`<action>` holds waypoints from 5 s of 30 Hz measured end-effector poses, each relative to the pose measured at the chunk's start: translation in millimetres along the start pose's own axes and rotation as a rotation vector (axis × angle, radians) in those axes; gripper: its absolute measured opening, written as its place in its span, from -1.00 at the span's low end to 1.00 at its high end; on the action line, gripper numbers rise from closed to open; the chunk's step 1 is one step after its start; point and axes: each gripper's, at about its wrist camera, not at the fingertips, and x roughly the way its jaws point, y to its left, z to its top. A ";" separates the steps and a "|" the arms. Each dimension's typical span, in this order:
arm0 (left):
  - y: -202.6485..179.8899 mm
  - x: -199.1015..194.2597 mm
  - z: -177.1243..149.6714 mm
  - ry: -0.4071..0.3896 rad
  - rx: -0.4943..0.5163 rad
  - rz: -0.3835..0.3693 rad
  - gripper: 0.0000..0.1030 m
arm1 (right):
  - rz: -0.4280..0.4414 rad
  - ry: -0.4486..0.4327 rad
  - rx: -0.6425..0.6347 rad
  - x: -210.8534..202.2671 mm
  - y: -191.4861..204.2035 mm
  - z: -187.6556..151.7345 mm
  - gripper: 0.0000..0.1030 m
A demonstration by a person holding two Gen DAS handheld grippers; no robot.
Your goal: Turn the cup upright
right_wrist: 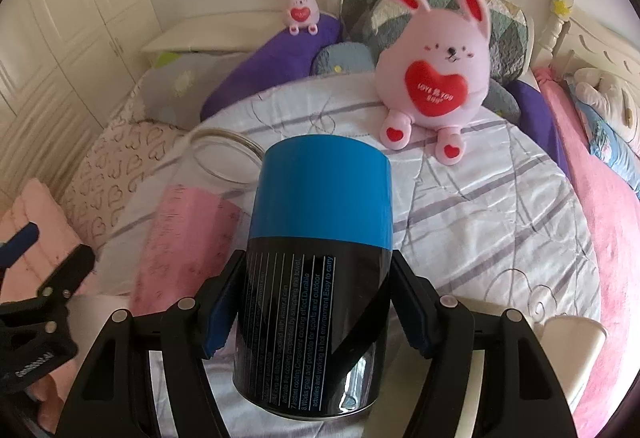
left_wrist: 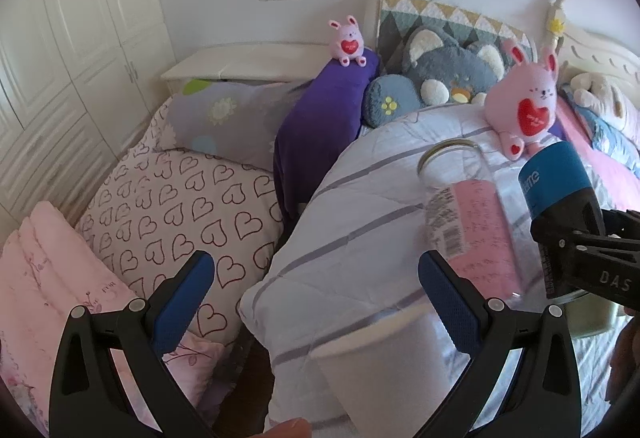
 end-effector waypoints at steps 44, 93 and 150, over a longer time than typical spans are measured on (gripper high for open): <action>-50.7 -213.5 -181.7 -0.109 0.085 0.013 1.00 | 0.011 -0.340 0.202 -193.7 -27.3 -264.9 0.61; -84.5 -285.9 -233.9 -0.231 0.071 -0.090 1.00 | -0.106 -0.441 0.243 -251.0 -53.5 -353.2 0.61; -154.8 -117.2 -140.7 -0.076 0.116 -0.277 0.32 | -0.089 -0.200 0.349 -135.3 -139.4 -274.8 0.61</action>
